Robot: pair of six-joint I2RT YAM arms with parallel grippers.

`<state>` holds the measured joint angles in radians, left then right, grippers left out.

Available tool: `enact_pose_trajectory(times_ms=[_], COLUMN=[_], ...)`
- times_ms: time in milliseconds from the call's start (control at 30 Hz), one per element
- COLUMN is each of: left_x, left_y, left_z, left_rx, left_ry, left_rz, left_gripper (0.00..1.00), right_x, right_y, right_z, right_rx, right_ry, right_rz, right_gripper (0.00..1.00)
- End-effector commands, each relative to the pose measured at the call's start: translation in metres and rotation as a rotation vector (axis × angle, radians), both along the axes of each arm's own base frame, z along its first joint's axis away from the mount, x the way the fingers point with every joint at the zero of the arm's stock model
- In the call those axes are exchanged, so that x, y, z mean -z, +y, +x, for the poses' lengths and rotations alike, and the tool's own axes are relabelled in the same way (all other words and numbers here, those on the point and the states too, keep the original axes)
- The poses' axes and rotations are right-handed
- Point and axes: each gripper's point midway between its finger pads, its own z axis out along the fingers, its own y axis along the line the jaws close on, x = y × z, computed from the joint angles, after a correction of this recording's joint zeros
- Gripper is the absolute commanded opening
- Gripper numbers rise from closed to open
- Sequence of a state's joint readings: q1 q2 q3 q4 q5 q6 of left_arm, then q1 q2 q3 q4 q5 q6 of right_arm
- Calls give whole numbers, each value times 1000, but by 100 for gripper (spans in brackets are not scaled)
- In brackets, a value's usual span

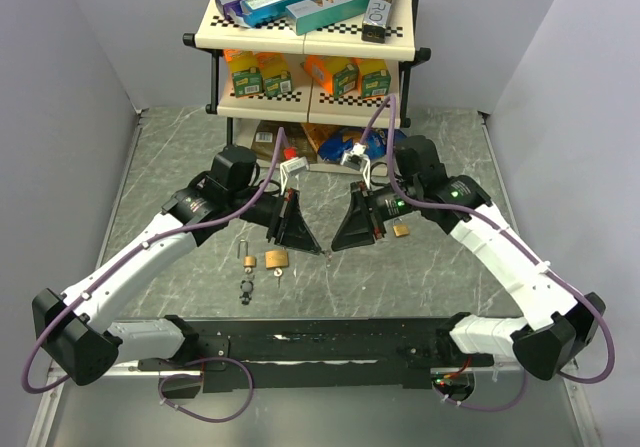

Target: Unlock with the key

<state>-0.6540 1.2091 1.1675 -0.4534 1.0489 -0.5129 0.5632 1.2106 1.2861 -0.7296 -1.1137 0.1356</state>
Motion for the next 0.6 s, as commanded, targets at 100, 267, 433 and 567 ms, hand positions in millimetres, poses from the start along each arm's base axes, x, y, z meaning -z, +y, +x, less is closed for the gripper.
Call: enact_pose_trajectory(times_ms=[100,267,433,567], left_x=[-24,-27,-24,-24], left_y=[-2,-4,-4,-5], left_z=[-1,-2,0,2], left_rx=[44,54,50,38], left_ry=[-57,-58,-59,-65], left_rz=[-71,-86,-80,-81], left_gripper=[1,1,1,1], right_x=[0,2,1,1], right_y=[5,7,10,10], right_z=[-9,-9,-12,-13], right_rx=[-68,-84,-106,-114], right_ry=[11,20,23,26], right_rz=[20,16,15,18], right_gripper=[32,30,26,18])
